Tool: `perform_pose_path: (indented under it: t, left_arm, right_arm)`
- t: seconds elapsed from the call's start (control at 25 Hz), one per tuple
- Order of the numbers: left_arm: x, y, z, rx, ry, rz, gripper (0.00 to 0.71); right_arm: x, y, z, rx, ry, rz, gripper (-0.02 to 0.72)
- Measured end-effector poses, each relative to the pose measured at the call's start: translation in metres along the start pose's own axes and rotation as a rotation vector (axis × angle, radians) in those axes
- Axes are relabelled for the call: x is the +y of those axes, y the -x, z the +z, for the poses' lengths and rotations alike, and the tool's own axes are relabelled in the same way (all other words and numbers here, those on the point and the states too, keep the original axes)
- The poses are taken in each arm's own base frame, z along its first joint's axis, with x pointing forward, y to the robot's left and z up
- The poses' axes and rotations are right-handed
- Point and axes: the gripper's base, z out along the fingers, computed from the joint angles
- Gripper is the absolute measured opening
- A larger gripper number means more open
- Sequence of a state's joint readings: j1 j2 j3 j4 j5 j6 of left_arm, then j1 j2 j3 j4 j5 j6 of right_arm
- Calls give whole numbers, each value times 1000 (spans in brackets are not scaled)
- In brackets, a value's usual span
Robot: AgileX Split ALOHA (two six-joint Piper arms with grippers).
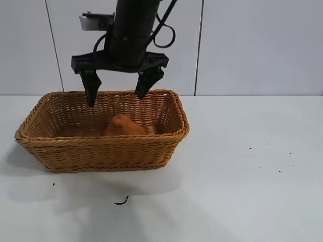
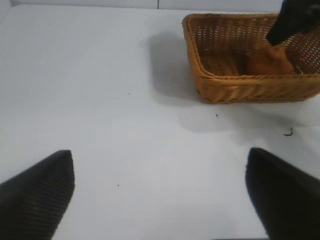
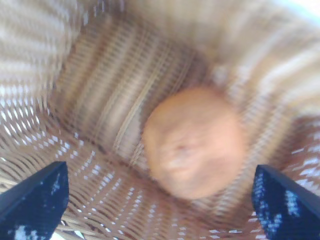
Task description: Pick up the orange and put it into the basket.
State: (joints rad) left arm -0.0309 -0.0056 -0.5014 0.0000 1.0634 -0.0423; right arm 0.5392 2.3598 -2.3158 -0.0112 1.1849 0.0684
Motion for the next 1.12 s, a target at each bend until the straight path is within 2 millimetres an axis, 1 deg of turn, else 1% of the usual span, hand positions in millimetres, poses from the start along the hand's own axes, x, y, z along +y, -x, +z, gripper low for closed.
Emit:
perform_pose_path:
  t: [0.24, 0.28, 0.44, 0.52, 0.6, 0.72, 0.84, 1.0, 1.12]
  left_arm:
    - [0, 0, 0, 0, 0, 0, 666]
    - [0, 0, 0, 0, 0, 0, 666]
    - [0, 0, 0, 0, 0, 0, 666]
    - [0, 0, 0, 0, 0, 0, 666]
    - [0, 0, 0, 0, 0, 0, 666]
    - [0, 0, 0, 0, 0, 0, 666]
    - [0, 0, 0, -1, 0, 0, 666]
    - [0, 0, 0, 0, 0, 0, 666]
    - [0, 0, 0, 0, 0, 0, 666]
  right_arm:
    - [-94, -5, -3, 28, -118, 145, 694]
    - [-115, -7, -4, 29, -137, 180, 694]
    - [-178, -20, -12, 30, -192, 294, 694]
    - [-203, -27, -15, 31, -214, 339, 694]
    - [-223, -34, -19, 32, -231, 378, 694]
    - [-243, -42, -23, 31, -244, 422, 694]
    - [-250, -45, -24, 31, -249, 438, 694]
    - [-251, -54, -23, 69, -242, 450, 694]
    - [-244, -68, -29, 120, -233, 454, 694]
